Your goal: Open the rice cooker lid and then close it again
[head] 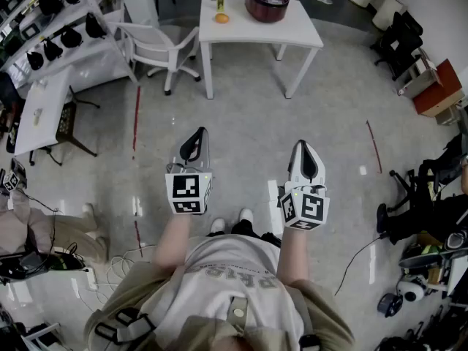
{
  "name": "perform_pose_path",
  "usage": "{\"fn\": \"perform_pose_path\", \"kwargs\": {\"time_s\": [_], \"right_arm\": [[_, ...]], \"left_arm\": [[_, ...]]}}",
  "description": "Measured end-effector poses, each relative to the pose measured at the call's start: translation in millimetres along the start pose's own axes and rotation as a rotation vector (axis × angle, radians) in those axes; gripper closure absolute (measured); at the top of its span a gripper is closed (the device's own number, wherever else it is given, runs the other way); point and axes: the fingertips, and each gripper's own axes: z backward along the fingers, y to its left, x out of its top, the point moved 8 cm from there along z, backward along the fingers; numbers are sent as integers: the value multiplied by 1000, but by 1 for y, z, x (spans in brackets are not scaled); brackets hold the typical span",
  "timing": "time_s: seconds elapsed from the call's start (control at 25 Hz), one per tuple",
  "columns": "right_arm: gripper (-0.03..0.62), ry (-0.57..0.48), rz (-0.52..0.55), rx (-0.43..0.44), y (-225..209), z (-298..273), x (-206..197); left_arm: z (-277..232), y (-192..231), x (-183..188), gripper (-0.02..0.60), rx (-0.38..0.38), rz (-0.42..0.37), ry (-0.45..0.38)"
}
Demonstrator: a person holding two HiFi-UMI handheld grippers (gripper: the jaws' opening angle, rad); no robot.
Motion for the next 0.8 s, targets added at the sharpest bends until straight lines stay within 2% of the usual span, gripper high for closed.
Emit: {"fn": "perform_pose_path", "kwargs": {"time_s": [0.48,0.8], "right_arm": [[595,12,1,1,-21,-10,-2],[594,13,-36,42,-43,-35,-6]], "left_arm": [[-21,-14,1,569,-1,-11,22],[-50,-24,3,569,11,-10,29]]}}
